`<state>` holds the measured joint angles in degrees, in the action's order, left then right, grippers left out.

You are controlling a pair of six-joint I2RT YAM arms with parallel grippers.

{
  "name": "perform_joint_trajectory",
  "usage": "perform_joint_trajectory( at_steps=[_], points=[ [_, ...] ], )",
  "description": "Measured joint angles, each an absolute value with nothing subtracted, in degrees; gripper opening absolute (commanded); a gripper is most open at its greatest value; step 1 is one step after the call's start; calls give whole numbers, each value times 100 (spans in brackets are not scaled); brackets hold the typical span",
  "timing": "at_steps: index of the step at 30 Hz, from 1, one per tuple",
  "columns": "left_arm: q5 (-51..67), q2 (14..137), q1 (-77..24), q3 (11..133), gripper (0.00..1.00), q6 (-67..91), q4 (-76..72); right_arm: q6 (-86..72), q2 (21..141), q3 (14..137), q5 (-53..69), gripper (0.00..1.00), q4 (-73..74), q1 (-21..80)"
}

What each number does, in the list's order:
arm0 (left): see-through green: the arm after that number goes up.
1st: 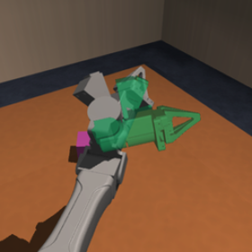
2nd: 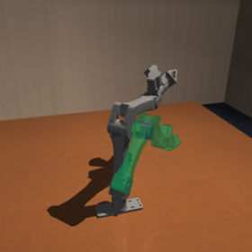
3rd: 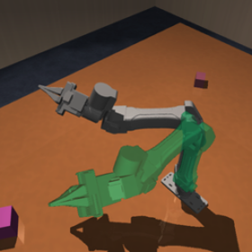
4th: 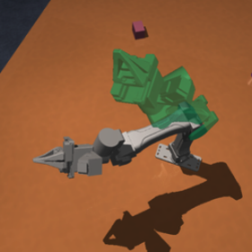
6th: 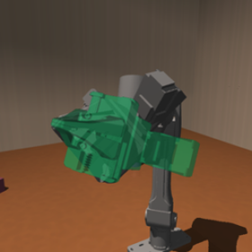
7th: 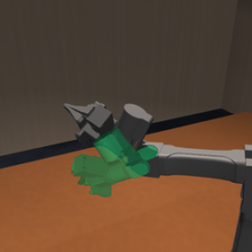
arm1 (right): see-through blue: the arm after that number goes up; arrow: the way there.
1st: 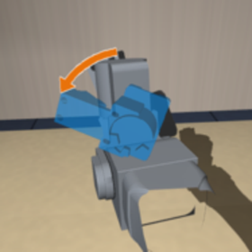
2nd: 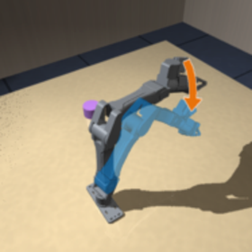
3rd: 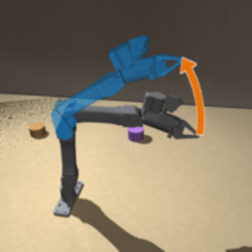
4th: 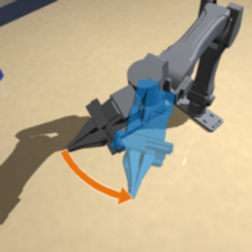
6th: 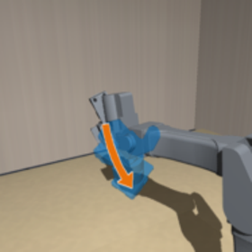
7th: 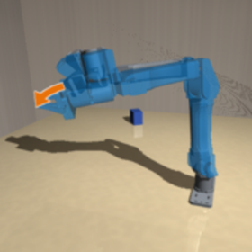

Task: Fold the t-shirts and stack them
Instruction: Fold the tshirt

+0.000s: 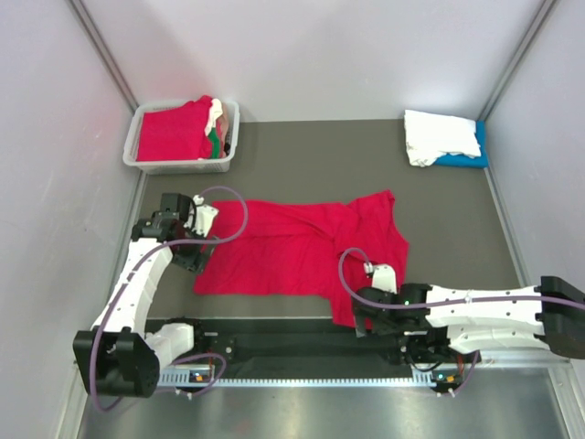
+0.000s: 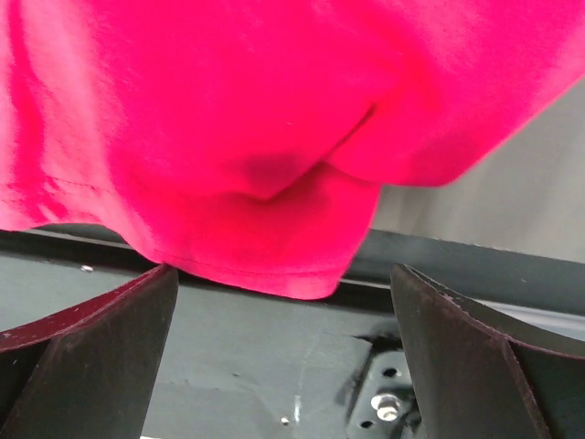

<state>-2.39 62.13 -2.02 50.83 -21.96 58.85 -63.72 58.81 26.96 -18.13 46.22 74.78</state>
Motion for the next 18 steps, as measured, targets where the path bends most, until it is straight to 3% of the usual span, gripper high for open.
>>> perform_joint_trajectory(
  at_steps=[7,10,11,14,18],
  points=[
    [-222,6213,-202,5196,79,-2139,5881,-6353,6167,2700,-1787,84,4254,7478],
    [-222,6213,-202,5196,79,-2134,5878,-6335,6292,2703,-1791,71,4150,7478],
    [-224,6213,-202,5196,79,-2134,5878,-6331,6302,2703,-1791,59,4136,7478],
    [-242,6213,-202,5196,79,-2137,5876,-6318,6309,2707,-1796,38,4117,7478],
    [-244,6217,-202,5196,78,-2141,5852,-6313,6313,2733,-1800,35,4132,7483]
  ],
)
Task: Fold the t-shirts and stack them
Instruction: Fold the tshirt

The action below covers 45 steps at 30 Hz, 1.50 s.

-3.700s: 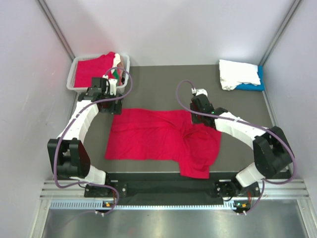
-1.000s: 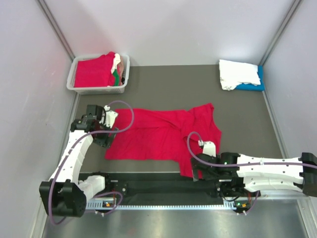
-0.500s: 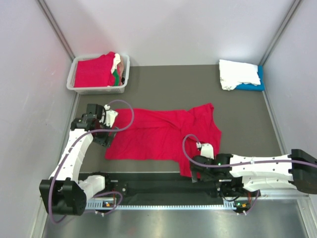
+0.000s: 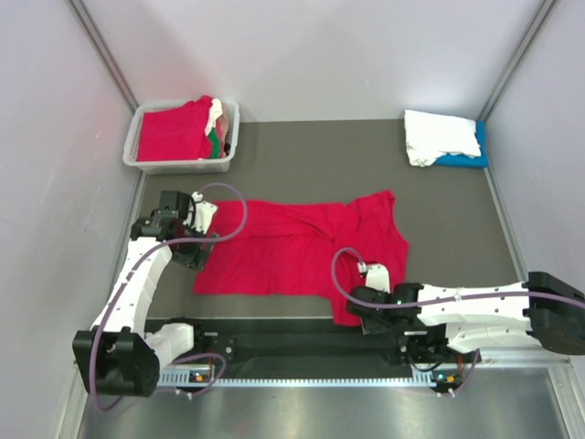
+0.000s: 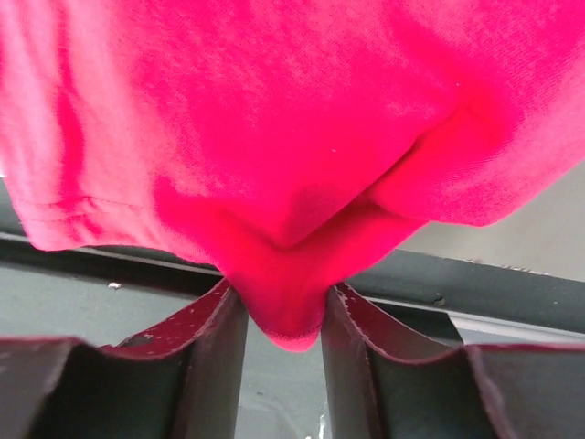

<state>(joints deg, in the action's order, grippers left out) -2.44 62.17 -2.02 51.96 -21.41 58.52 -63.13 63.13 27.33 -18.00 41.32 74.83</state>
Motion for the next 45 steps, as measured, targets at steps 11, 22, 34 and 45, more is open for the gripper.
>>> perform_joint_trajectory(
  at_steps=[11,22,34,45],
  points=[
    [86,7609,-204,5763,73,-2056,5780,-6311,6396,2886,-1883,34,4156,7485],
    [-25,6827,-202,5736,61,-2043,6425,-6372,5970,2980,-2134,35,4182,7485],
    [-565,5380,-198,3815,58,-2423,5323,-6305,5813,2980,-2414,39,4108,7485],
    [-207,5028,-198,3380,60,-2510,3785,-6278,5798,2980,-2517,41,4082,7483]
  ],
)
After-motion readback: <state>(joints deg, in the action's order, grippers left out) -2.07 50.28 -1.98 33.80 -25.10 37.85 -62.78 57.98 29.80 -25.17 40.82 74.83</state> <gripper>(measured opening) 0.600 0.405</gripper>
